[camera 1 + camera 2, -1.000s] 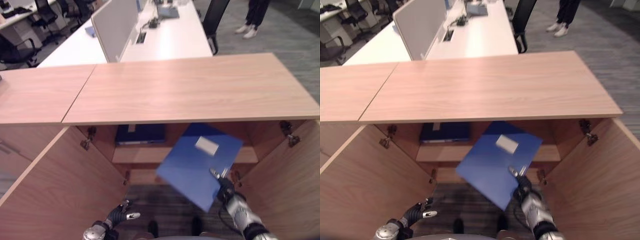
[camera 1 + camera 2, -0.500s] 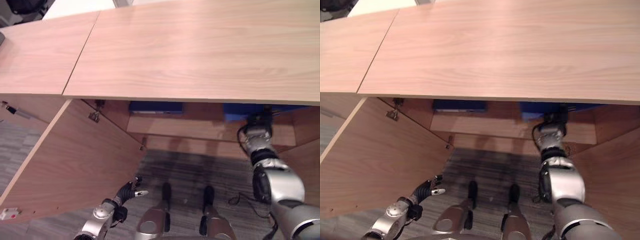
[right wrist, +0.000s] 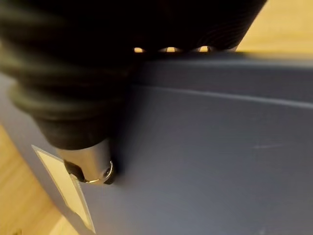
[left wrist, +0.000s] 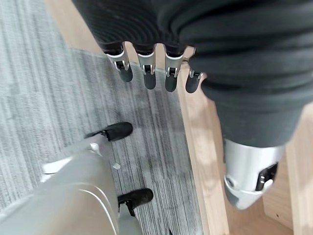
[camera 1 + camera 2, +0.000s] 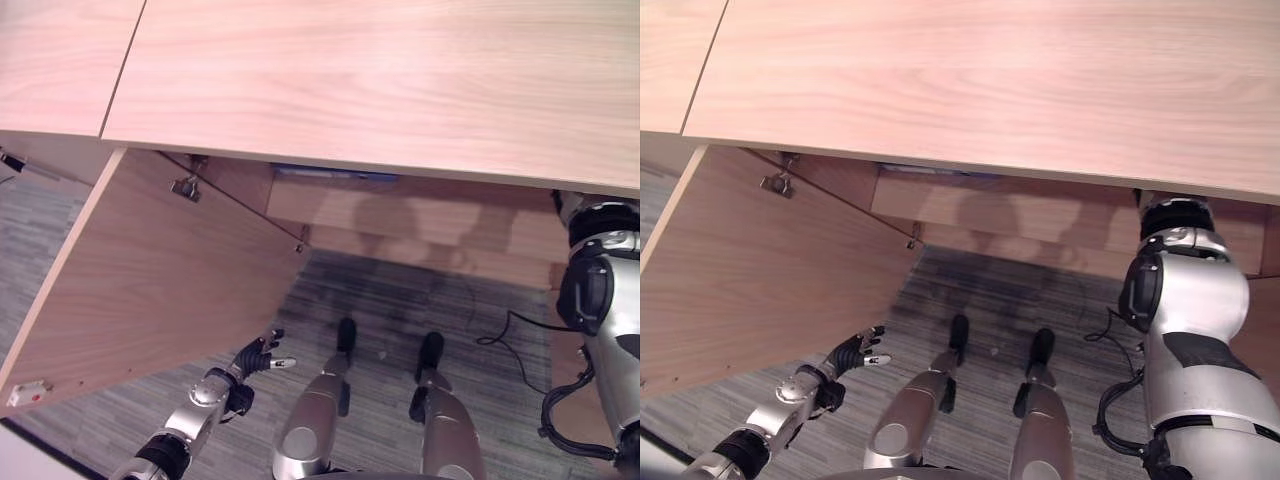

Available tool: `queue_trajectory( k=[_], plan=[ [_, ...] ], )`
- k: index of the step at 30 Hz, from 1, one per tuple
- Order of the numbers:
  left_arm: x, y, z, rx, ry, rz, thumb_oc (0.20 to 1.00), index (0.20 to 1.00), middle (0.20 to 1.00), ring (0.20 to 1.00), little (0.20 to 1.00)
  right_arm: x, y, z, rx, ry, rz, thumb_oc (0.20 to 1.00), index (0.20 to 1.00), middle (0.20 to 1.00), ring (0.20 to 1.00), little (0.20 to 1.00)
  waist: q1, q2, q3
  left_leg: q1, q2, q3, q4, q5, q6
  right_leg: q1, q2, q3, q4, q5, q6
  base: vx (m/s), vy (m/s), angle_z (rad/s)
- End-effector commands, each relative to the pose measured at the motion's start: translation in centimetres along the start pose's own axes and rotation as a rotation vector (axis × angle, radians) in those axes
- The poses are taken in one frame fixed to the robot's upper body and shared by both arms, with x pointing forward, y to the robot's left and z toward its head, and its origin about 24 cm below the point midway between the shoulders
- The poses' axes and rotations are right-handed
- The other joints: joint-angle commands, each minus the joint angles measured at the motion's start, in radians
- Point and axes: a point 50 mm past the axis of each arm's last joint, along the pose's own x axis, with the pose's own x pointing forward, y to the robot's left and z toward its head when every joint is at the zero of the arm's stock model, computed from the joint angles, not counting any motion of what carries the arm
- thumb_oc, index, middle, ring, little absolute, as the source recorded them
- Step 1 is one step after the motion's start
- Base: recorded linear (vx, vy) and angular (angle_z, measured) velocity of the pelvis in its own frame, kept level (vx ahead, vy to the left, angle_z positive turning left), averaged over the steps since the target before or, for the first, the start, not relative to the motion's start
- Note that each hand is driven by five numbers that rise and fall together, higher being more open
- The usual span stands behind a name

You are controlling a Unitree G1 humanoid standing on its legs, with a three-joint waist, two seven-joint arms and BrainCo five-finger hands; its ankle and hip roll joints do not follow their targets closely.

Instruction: Put the empty folder in the office cabinet

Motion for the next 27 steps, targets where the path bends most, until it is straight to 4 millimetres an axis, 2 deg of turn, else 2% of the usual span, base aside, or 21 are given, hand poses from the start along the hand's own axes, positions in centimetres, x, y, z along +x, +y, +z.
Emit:
queue_trajectory(
  k=[1, 6, 10, 14, 17, 20, 23, 27],
  plan=[
    [-1.2, 2.1, -0.3, 0.070, 0.016, 0.039, 1.000, 1.000, 1.000, 1.000, 1.000, -0.3, 4.3, 3.1, -0.038, -0.119, 0.164, 0.200, 0.200, 0.200, 0.200, 0.200, 0.024, -0.049, -0.023, -0.107, 0.019, 0.008, 0.254, -0.210, -0.026, 0.021, -0.061, 0.086, 0.158, -0.214, 0.105, 0.01, -0.073, 0.20],
    [-1.3, 2.6, 0.2, 0.084, -0.002, 0.045, 1.000, 1.000, 1.000, 1.000, 1.000, -1.4, 8.0, 4.1, -0.039, -0.164, 0.242, 0.200, 0.200, 0.200, 0.200, 0.200, 0.036, -0.030, -0.024, -0.202, 0.017, -0.012, 0.354, -0.244, -0.027, -0.079, -0.065, 0.091, 0.279, -0.266, 0.090, 0.02, -0.071, 0.13],
    [-1.4, 3.1, 0.7, 0.093, -0.016, 0.057, 1.000, 1.000, 1.000, 1.000, 1.000, -2.3, 10.0, 3.6, -0.020, -0.163, 0.286, 0.200, 0.200, 0.200, 0.200, 0.200, 0.040, -0.020, -0.026, -0.259, 0.008, -0.035, 0.436, -0.305, -0.025, -0.150, -0.067, 0.113, 0.390, -0.348, 0.078, 0.06, -0.068, 0.01],
    [-1.4, 3.5, 1.7, 0.079, -0.057, 0.074, 1.000, 1.000, 1.000, 1.000, 1.000, -3.4, 12.3, 3.8, -0.043, -0.178, 0.349, 0.200, 0.200, 0.200, 0.200, 0.200, 0.042, -0.019, -0.028, -0.367, -0.002, -0.051, 0.528, -0.331, -0.022, -0.255, -0.076, 0.115, 0.493, -0.375, 0.067, 0.00, -0.022, 0.06],
    [-1.3, 3.5, 2.1, 0.070, -0.072, 0.078, 1.000, 1.000, 1.000, 1.000, 1.000, -3.7, 13.2, 4.2, -0.052, -0.198, 0.366, 0.200, 0.200, 0.200, 0.200, 0.200, 0.046, -0.020, -0.037, -0.424, -0.007, -0.058, 0.570, -0.344, -0.019, -0.312, -0.078, 0.120, 0.537, -0.387, 0.063, 0.00, -0.012, 0.07],
    [-1.4, 3.7, 2.6, 0.072, -0.091, 0.084, 1.000, 1.000, 1.000, 1.000, 1.000, -3.3, 12.4, 4.2, -0.070, -0.199, 0.339, 0.200, 0.200, 0.200, 0.200, 0.200, 0.040, -0.022, -0.033, -0.468, -0.005, -0.071, 0.609, -0.357, -0.016, -0.355, -0.073, 0.123, 0.577, -0.410, 0.054, 0.01, -0.029, 0.08],
    [-1.5, 3.9, 3.4, 0.076, -0.125, 0.093, 1.000, 1.000, 1.000, 1.000, 1.000, -2.9, 11.2, 3.4, -0.064, -0.172, 0.301, 0.200, 0.200, 0.200, 0.200, 0.200, 0.035, -0.028, -0.017, -0.526, -0.004, -0.078, 0.685, -0.390, -0.010, -0.409, -0.064, 0.117, 0.643, -0.440, 0.045, 0.00, -0.009, 0.04],
    [-1.6, 4.2, 3.9, 0.071, -0.148, 0.108, 1.000, 1.000, 1.000, 1.000, 1.000, -2.6, 10.3, 2.8, -0.068, -0.154, 0.271, 0.200, 0.200, 0.200, 0.200, 0.200, 0.032, -0.031, -0.007, -0.560, -0.008, -0.083, 0.731, -0.409, -0.008, -0.442, -0.067, 0.115, 0.678, -0.447, 0.046, 0.00, 0.000, 0.00]
  ],
)
